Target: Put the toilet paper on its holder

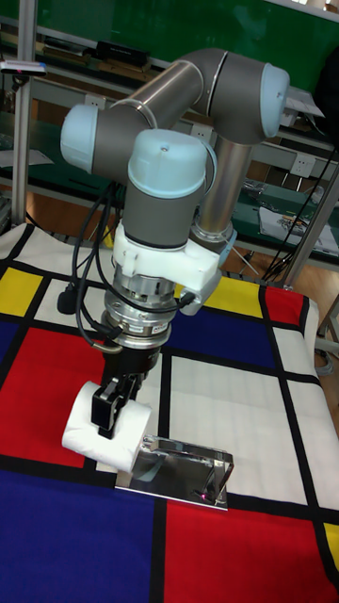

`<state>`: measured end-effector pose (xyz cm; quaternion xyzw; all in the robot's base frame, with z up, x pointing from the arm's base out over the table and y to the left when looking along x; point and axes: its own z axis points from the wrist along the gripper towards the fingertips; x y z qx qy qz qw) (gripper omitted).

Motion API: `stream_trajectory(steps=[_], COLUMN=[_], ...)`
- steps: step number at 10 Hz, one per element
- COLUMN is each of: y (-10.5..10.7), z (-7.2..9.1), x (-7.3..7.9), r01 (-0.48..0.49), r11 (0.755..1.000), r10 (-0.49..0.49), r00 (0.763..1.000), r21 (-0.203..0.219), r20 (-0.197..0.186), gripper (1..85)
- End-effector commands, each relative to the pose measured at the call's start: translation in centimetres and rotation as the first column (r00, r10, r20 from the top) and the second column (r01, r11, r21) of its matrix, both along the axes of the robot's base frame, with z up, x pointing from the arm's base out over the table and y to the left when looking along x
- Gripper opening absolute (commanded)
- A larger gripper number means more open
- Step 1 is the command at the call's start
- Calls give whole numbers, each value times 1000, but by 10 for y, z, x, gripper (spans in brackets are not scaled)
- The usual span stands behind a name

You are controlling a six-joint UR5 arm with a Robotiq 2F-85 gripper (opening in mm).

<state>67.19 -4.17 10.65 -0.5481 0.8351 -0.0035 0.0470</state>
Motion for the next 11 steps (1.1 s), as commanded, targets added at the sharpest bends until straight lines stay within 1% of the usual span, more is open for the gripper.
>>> stream_trajectory(steps=[1, 4, 6, 8, 9, 11], y=[4, 5, 6, 3, 1, 4], z=[-2, -10, -12, -14, -17, -17], x=[3, 7, 8, 6, 3, -1], r01=[-4, -13, -18, -24, -21, -13], r11=[1000, 999, 999, 1000, 1000, 1000], r10=[4, 13, 17, 24, 21, 13], r00=[1000, 1000, 1000, 1000, 1000, 1000], r21=[26, 31, 27, 13, 4, -1], r20=[13, 16, 18, 15, 15, 14], gripper=[10, 10, 10, 10, 10, 10])
